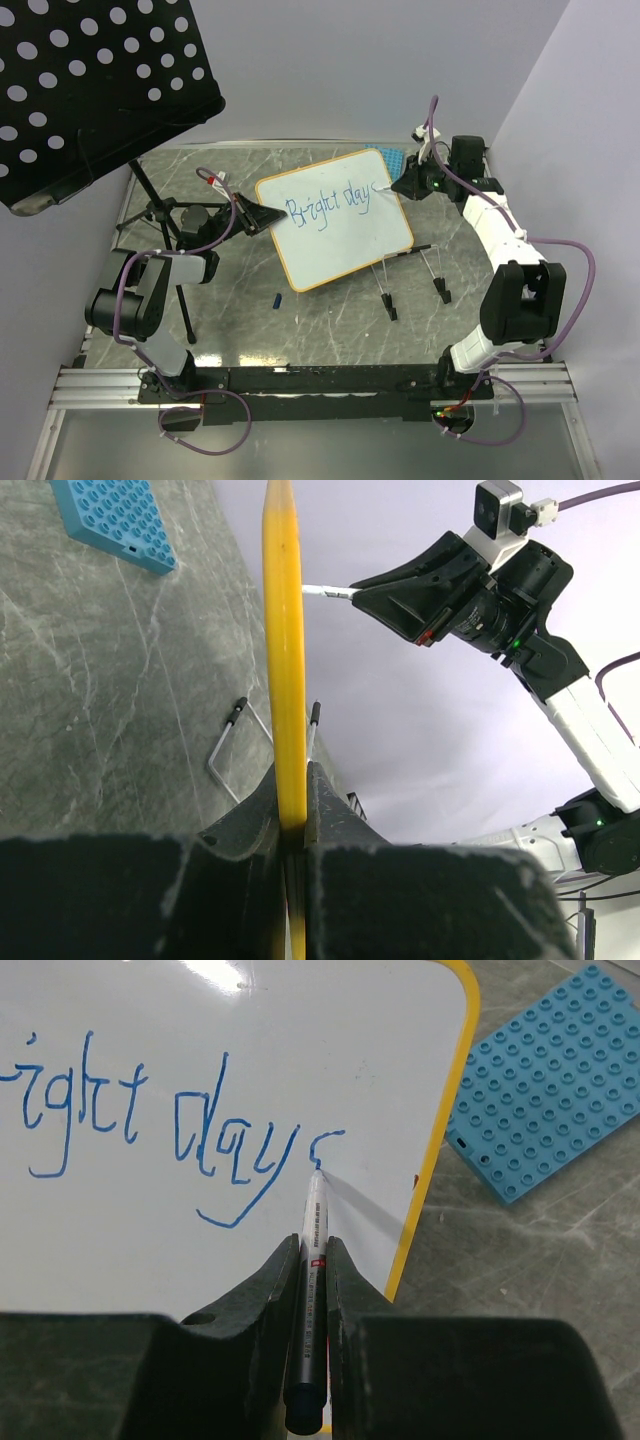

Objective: Write a sentence on the whiteboard
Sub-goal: Write on the whiteboard with the whiteboard.

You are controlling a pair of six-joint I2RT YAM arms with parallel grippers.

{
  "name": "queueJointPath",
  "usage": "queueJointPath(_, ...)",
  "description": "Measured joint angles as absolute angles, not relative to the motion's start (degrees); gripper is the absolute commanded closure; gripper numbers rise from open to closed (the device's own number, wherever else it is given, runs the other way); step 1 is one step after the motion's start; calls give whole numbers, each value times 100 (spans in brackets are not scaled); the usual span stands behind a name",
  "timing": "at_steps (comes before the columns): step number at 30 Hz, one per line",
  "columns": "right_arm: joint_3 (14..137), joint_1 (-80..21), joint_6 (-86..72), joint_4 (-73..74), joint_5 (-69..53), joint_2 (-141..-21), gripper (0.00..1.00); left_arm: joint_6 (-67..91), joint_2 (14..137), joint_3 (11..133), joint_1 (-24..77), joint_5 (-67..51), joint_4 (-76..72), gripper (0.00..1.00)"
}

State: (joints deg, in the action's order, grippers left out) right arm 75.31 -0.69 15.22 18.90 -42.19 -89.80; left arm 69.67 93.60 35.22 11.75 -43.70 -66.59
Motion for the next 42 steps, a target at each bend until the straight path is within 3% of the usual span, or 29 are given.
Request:
queueJointPath(25, 7067, -268, 1553, 2097, -4442, -8449, 100, 6963, 9360, 3522, 1153, -4372, -6665, 99)
queueJointPath(34, 7408, -447, 1326, 2182, -5015, -7631, 100, 6969, 9360, 3522, 1149, -4368, -6665, 99)
queueJointPath(42, 7118, -1079, 1568, 2231, -5395, -7500, 100, 7008, 9354, 3514, 1149, -4340, -6667, 99)
